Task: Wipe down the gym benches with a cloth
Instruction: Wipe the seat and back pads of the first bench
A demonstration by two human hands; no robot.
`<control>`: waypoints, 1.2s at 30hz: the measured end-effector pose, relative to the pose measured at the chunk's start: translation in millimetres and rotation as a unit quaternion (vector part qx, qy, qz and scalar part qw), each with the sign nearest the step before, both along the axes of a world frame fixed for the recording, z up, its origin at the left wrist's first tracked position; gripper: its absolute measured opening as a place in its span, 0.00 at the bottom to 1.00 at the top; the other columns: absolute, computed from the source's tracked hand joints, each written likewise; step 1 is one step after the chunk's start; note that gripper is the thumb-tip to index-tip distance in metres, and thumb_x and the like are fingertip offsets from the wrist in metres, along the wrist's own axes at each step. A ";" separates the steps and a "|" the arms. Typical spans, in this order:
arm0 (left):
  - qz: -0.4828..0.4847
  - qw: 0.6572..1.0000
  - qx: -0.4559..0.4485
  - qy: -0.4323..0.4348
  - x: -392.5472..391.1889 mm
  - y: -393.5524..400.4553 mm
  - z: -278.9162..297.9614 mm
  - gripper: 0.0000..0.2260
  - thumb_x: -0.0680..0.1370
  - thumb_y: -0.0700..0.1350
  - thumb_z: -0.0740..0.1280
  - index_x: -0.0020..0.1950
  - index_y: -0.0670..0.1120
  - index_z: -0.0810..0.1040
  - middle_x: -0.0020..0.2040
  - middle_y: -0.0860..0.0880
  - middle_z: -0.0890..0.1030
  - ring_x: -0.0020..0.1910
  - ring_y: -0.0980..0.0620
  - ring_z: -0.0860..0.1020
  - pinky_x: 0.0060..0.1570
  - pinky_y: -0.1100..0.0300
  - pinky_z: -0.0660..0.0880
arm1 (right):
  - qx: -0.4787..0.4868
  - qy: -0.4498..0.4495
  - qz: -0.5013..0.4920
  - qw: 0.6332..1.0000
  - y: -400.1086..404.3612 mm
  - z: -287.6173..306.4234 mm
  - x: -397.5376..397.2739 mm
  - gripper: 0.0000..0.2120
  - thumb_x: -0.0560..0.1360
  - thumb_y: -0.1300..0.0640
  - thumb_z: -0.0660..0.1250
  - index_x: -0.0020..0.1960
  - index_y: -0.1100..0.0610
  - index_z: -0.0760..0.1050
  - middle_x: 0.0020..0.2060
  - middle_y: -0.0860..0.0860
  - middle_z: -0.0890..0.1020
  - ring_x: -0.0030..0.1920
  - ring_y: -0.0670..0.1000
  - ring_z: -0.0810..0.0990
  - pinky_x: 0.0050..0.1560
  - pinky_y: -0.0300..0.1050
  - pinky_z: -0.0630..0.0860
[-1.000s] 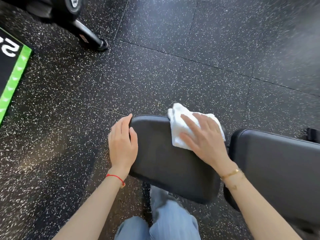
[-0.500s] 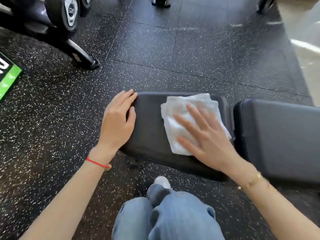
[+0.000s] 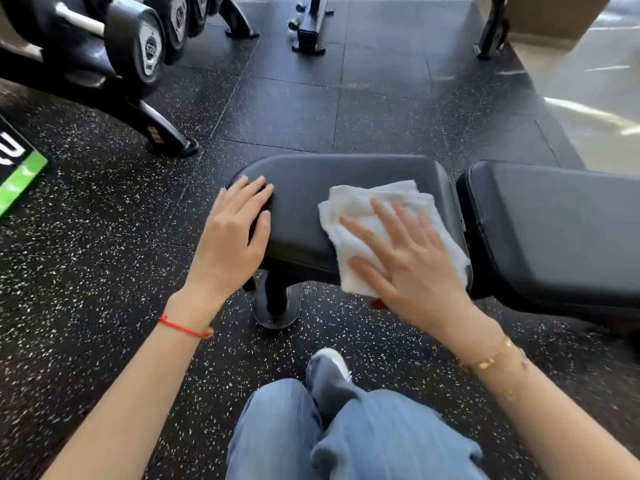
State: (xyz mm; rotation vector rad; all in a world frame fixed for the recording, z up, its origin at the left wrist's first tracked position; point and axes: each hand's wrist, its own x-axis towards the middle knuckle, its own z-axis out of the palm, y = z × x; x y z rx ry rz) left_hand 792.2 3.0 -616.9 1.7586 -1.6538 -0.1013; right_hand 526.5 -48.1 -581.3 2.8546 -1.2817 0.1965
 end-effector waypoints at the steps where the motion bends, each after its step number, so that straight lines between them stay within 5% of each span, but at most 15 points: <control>1: -0.003 1.000 0.005 -0.001 0.3 2.5 -0.8 0.20 0.83 0.46 0.57 0.73 0.42 0.72 0.75 0.46 0.70 0.77 0.46 0.62 0.79 0.47 0.53 | 0.005 -0.006 -0.019 1.000 -1.3 0.8 -7.7 0.27 0.80 0.33 0.43 0.78 0.37 0.56 0.79 0.53 0.57 0.79 0.59 0.53 0.77 0.60 0.49; 10: -0.021 0.999 0.031 0.035 7.3 4.7 3.3 0.21 0.82 0.48 0.57 0.73 0.44 0.73 0.75 0.47 0.71 0.77 0.48 0.62 0.78 0.48 0.57 | -0.102 0.023 0.016 0.994 9.4 -14.8 49.4 0.29 0.79 0.32 0.50 0.77 0.42 0.62 0.75 0.60 0.66 0.70 0.68 0.67 0.69 0.68 0.61; 15: -0.003 0.999 0.028 0.042 2.2 5.3 3.5 0.20 0.82 0.47 0.57 0.73 0.44 0.73 0.74 0.47 0.71 0.77 0.47 0.62 0.77 0.44 0.58 | -0.184 -0.008 -0.002 0.983 25.0 -32.7 -2.6 0.28 0.80 0.34 0.57 0.77 0.43 0.63 0.72 0.60 0.70 0.68 0.67 0.71 0.66 0.66 0.67; 20: 0.003 0.998 0.026 0.051 -0.7 4.1 2.2 0.20 0.82 0.46 0.58 0.73 0.43 0.73 0.74 0.46 0.72 0.77 0.46 0.63 0.78 0.44 0.55 | -0.136 -0.024 -0.042 0.989 16.7 -20.3 -12.7 0.31 0.78 0.29 0.50 0.75 0.44 0.66 0.72 0.59 0.70 0.70 0.66 0.68 0.69 0.65 0.64; 26: 0.007 0.998 0.025 0.054 -0.6 4.4 0.2 0.18 0.83 0.43 0.59 0.73 0.44 0.72 0.75 0.46 0.70 0.78 0.47 0.61 0.78 0.45 0.53 | -0.155 -0.010 -0.010 0.988 14.9 -27.2 45.9 0.33 0.77 0.29 0.53 0.75 0.45 0.67 0.71 0.61 0.72 0.69 0.67 0.70 0.68 0.65 0.66; 36: 0.007 0.999 0.024 -0.023 -63.6 20.5 10.9 0.18 0.83 0.41 0.60 0.73 0.42 0.72 0.74 0.42 0.71 0.77 0.43 0.63 0.79 0.47 0.51 | -0.190 -0.038 0.030 0.981 18.3 -20.1 -37.1 0.26 0.79 0.37 0.57 0.71 0.49 0.74 0.64 0.58 0.77 0.59 0.61 0.78 0.56 0.56 0.71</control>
